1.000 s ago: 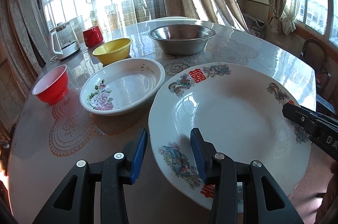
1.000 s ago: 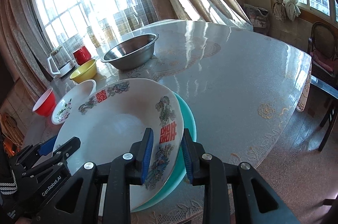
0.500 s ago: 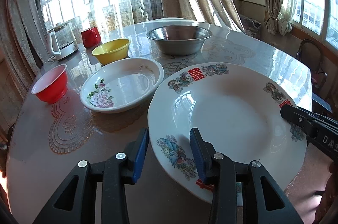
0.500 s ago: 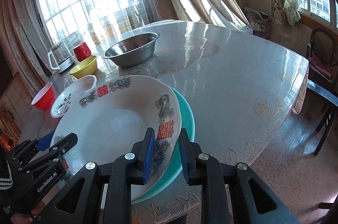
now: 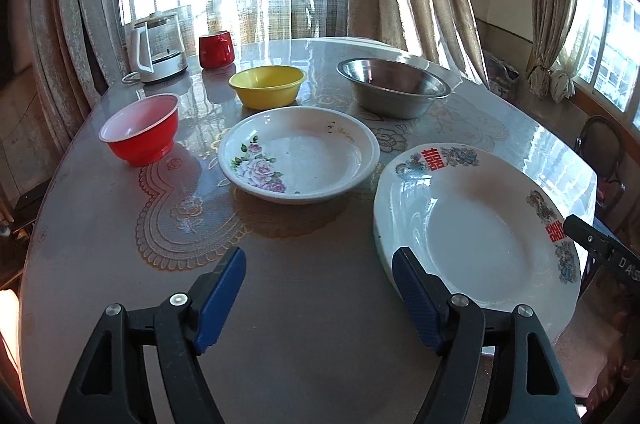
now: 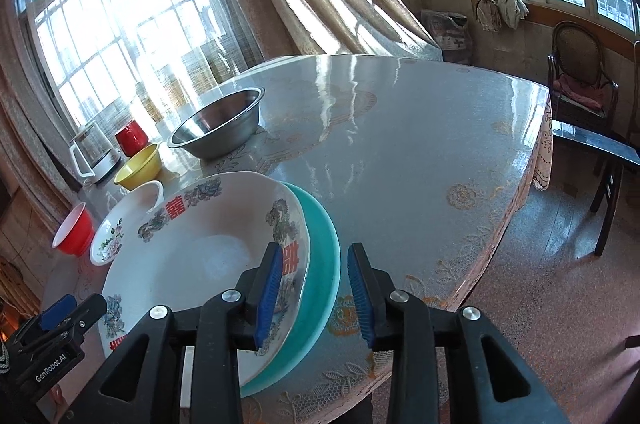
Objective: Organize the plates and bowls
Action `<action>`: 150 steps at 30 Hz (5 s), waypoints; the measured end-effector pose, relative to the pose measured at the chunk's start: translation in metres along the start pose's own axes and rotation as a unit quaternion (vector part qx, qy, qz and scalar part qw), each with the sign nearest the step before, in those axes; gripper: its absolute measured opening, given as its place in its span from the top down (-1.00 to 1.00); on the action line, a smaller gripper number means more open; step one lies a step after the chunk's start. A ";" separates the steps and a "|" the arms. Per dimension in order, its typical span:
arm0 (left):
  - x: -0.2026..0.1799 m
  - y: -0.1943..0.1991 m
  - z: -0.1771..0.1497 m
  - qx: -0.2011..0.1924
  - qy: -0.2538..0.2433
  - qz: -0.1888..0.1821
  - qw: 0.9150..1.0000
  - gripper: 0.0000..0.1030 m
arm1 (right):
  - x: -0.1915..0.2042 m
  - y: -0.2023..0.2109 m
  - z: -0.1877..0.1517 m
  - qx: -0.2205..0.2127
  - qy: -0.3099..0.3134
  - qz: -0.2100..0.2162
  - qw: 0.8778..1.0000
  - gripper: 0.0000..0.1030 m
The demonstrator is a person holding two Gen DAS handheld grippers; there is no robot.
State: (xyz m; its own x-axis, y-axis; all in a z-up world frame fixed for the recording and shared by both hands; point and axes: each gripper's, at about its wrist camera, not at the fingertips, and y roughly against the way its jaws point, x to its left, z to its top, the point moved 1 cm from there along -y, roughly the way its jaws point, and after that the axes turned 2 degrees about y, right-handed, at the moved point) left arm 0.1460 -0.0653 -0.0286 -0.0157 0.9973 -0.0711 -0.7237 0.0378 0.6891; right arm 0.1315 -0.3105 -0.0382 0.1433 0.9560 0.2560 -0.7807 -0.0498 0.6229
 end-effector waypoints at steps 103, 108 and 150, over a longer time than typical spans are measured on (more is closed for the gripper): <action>0.115 -0.091 0.057 0.048 0.103 -0.065 0.991 0.50 | 0.232 -0.180 0.046 0.226 0.186 0.084 0.953 0.42; 0.115 -0.090 0.057 0.047 0.100 -0.061 0.992 0.51 | 0.232 -0.180 0.046 0.226 0.187 0.084 0.952 0.42; 0.097 -0.037 0.064 -0.078 0.088 -0.099 0.988 0.50 | 0.197 -0.073 0.044 0.095 0.136 0.122 0.979 0.61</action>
State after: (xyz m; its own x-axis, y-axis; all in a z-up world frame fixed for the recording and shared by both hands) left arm 0.2154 0.0338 -0.0148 0.0272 0.9444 -0.3277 -0.8217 0.2079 0.5307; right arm 0.2437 -0.1311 -0.0013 -0.2212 0.9492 0.2237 -0.6408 -0.3144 0.7004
